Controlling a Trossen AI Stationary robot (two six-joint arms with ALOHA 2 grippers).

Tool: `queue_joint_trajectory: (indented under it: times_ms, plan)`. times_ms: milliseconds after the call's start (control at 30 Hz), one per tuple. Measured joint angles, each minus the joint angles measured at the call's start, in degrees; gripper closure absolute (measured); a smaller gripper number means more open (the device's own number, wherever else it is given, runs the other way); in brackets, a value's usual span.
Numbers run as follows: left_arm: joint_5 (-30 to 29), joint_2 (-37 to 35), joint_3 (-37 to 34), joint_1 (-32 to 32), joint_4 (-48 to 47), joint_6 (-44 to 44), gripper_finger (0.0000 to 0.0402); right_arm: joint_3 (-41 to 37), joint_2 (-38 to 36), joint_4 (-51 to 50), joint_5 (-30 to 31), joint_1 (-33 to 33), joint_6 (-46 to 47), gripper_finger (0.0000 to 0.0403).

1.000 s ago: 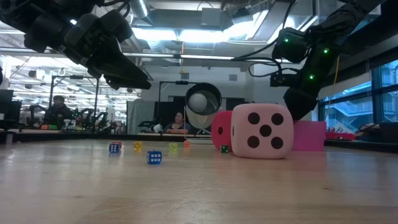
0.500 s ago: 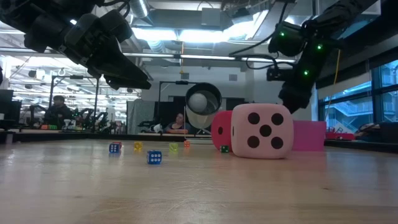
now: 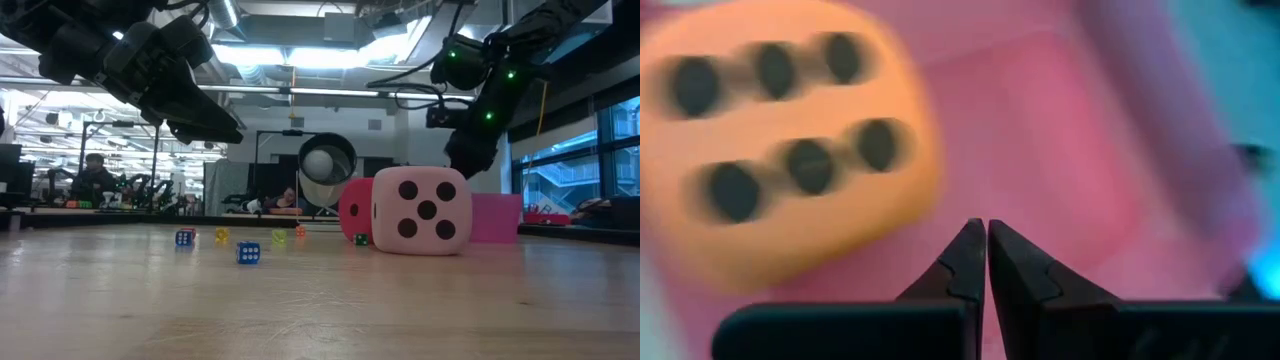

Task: Pick & Place Dice
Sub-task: Put the small red dice into the red bin

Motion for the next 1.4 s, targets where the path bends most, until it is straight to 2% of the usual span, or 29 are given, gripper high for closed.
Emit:
queue_joint_trajectory:
  times_ms: [100, 200, 433, 567, 667, 767, 933, 1067, 1200, 1400]
  plan:
    - [0.0, 0.0, 0.0, 0.0, 0.0, 0.4, 0.0222, 0.5, 0.0, -0.6, 4.5, 0.0, 1.2, 0.0386]
    - [-0.3, 0.0, 0.0, 0.0, 0.0, 1.7, 0.0222, 3.1, 0.0, -1.1, 2.9, 0.5, 0.7, 0.0386]
    - [-4.9, 0.0, 0.0, 0.0, 0.0, 4.5, 0.0222, 12.1, 0.0, -0.8, -8.5, 3.8, -2.2, 0.0386]
    - [-6.7, 0.0, 0.0, 0.0, 0.0, 7.3, 0.0222, 15.8, 0.0, 2.0, -18.3, 5.8, -3.3, 0.0371]
    - [-7.3, 0.0, 0.0, 0.0, -0.2, 8.0, 0.0222, 16.2, 0.0, 7.6, -26.0, 7.1, -2.6, 0.0336]
    - [-7.3, 0.0, 0.0, 0.0, -1.9, 8.0, 0.0222, 16.2, 0.2, 13.7, -31.8, 8.3, 0.4, 0.0281]
    - [-6.9, -2.6, 0.0, 0.0, -10.5, 5.2, 0.0222, 16.2, 2.8, 20.3, -33.2, 10.7, 4.2, 0.0177]
    - [-6.9, -6.3, 0.0, 0.0, -19.2, 1.1, 0.0222, 16.2, 5.9, 20.8, -36.7, 12.8, 4.0, 0.0117]
    - [-7.6, -7.8, 0.0, 0.0, -22.6, -1.1, 0.0222, 16.2, 10.1, 24.9, -36.9, 15.9, 4.1, 0.0090]
    - [-8.0, -5.1, -0.8, 0.0, -22.8, -1.6, 0.0222, 16.2, 18.3, 34.0, -34.7, 20.4, 3.8, 0.0086]
